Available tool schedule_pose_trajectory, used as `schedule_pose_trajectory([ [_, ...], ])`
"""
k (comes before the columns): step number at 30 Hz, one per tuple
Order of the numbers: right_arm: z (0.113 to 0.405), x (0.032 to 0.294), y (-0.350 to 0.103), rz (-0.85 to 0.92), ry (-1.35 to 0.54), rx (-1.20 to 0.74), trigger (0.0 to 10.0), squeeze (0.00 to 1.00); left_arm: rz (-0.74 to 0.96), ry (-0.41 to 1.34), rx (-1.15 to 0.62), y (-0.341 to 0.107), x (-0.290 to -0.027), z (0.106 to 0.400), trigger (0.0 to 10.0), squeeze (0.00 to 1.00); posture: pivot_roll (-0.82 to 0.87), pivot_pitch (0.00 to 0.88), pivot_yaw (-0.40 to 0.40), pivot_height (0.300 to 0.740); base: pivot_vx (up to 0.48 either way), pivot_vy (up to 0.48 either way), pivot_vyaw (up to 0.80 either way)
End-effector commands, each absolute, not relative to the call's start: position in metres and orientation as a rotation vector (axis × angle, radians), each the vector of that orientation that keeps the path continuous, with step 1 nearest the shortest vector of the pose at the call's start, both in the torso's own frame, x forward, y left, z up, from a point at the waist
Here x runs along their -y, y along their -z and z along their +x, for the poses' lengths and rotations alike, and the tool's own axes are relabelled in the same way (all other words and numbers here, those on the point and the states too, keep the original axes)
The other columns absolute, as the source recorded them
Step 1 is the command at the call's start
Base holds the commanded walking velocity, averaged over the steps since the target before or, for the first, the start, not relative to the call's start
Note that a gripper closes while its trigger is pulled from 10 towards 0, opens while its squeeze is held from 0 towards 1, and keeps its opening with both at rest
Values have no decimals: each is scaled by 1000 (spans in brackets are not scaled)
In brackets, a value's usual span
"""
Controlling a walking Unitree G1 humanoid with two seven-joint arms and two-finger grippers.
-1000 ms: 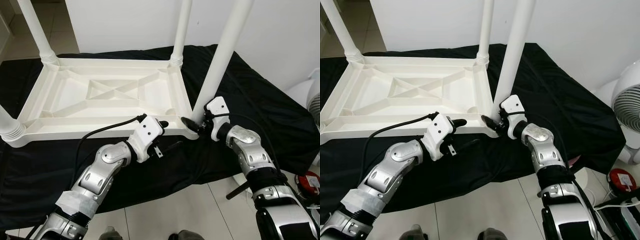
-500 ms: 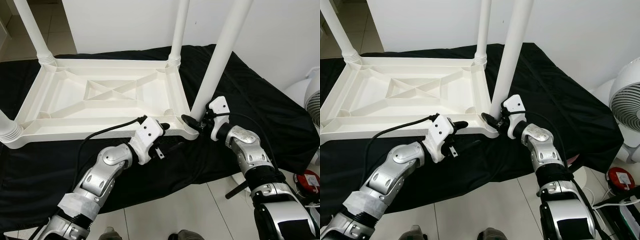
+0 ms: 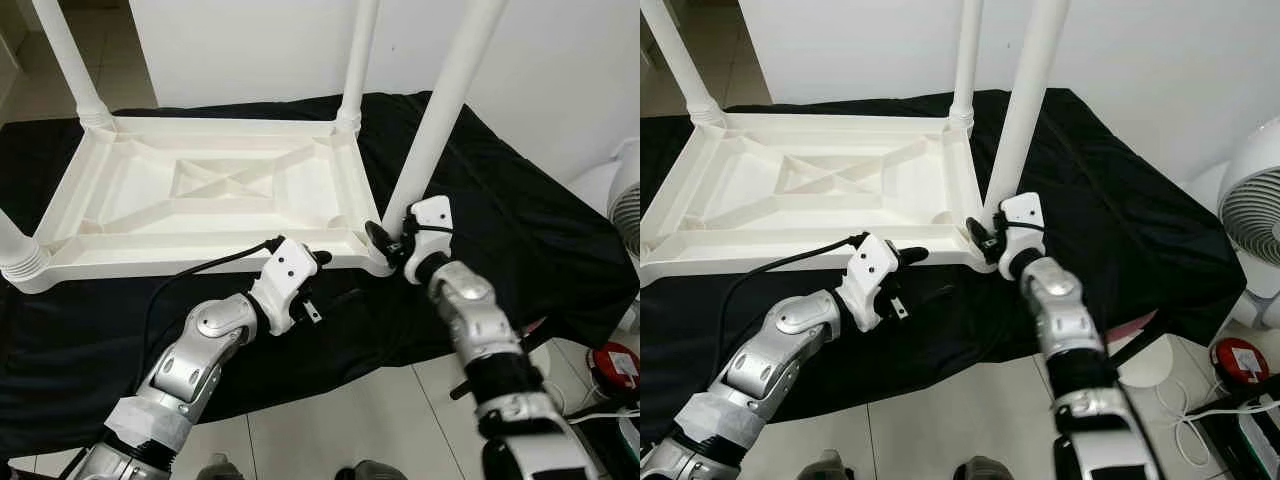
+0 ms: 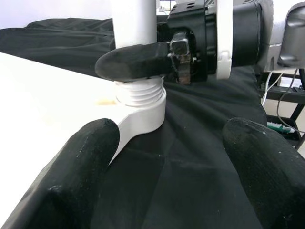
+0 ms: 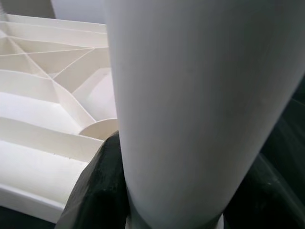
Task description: Building children table
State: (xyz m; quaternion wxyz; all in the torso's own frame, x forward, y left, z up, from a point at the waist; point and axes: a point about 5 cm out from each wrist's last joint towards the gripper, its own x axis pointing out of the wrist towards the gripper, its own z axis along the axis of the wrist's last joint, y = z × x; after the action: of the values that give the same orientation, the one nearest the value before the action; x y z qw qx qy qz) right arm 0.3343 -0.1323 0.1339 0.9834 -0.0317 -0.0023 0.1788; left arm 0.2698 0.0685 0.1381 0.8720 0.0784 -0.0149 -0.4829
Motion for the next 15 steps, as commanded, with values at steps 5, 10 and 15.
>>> schedule_pose_trajectory([
  [5,322,115,-123,-3,-126,-77,10000,0,168,1028,14,-136,-70,268,10000,0,65,0,-54,740,0,0,0],
  [10,311,85,-132,4,-165,-49,10000,0,169,1028,10,-136,-70,268,10000,0,68,0,-57,740,0,0,0],
  [15,309,85,-134,3,-154,-71,10000,0,171,1024,10,-136,-70,268,10000,0,74,0,-63,740,0,0,0],
])
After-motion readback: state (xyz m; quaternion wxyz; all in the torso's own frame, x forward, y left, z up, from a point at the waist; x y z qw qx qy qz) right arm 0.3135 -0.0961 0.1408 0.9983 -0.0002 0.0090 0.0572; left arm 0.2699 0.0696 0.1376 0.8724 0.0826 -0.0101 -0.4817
